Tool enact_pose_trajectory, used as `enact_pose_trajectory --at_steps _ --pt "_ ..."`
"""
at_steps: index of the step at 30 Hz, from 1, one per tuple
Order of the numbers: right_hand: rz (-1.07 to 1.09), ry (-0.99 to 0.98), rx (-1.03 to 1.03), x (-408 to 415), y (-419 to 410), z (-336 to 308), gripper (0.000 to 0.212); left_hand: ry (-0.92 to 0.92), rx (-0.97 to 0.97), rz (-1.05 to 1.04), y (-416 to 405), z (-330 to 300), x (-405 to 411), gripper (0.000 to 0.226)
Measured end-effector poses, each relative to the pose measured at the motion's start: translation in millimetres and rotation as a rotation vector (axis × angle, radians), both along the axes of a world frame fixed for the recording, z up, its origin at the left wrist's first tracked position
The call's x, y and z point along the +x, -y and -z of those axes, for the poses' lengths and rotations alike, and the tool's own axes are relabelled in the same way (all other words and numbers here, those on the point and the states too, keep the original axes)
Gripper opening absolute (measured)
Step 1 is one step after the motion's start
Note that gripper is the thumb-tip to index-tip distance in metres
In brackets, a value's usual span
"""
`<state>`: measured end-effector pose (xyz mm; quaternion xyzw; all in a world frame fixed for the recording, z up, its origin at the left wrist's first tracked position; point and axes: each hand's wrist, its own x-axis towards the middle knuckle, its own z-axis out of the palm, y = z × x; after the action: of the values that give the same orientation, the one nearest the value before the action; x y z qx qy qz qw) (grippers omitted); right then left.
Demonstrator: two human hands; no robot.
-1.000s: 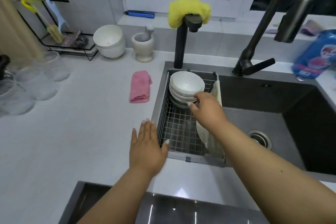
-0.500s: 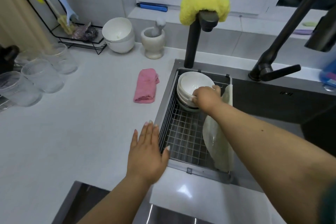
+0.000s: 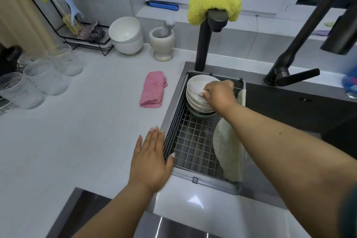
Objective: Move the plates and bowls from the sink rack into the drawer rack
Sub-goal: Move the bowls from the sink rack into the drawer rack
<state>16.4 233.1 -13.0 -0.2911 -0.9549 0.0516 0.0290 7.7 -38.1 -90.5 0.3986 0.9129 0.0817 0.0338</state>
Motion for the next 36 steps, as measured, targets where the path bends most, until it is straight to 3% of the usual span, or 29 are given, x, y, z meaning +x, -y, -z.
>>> enact_pose_trajectory --at_steps 10,12,14,16,18,21,23,28,32,36 --pt "-0.275 -0.454 0.170 52 32 -35 0.023 0.076 0.033 -0.026 -2 -7 0 0.077" --pt "-0.369 -0.511 0.186 67 41 -35 0.018 0.253 0.180 -0.108 -5 -21 2 0.066" --pt "-0.452 -0.527 0.180 81 50 -36 0.016 0.519 0.369 -0.288 -12 -42 8 0.056" --pt "-0.519 -0.520 0.164 93 58 -38 0.015 0.674 0.556 -0.479 -21 -62 16 0.051" --pt "-0.595 -0.506 0.148 104 65 -40 0.014 0.894 0.814 -0.612 -30 -81 26 0.049" --pt "-0.727 -0.515 0.148 116 74 -42 0.015 1.341 1.116 -0.632 -36 -105 48 0.054" --pt "-0.800 -0.540 0.134 123 80 -43 0.025 1.471 1.161 -0.609 -35 -117 63 0.048" --pt "-0.947 -0.570 0.035 135 92 -35 0.027 1.460 1.237 -0.738 -20 -125 93 0.022" --pt "-1.006 -0.628 -0.104 140 107 -30 0.030 1.373 1.287 -0.843 2 -125 112 0.024" --pt "-0.822 -0.703 -0.341 142 128 -33 0.038 1.255 1.377 -0.970 30 -123 126 0.033"
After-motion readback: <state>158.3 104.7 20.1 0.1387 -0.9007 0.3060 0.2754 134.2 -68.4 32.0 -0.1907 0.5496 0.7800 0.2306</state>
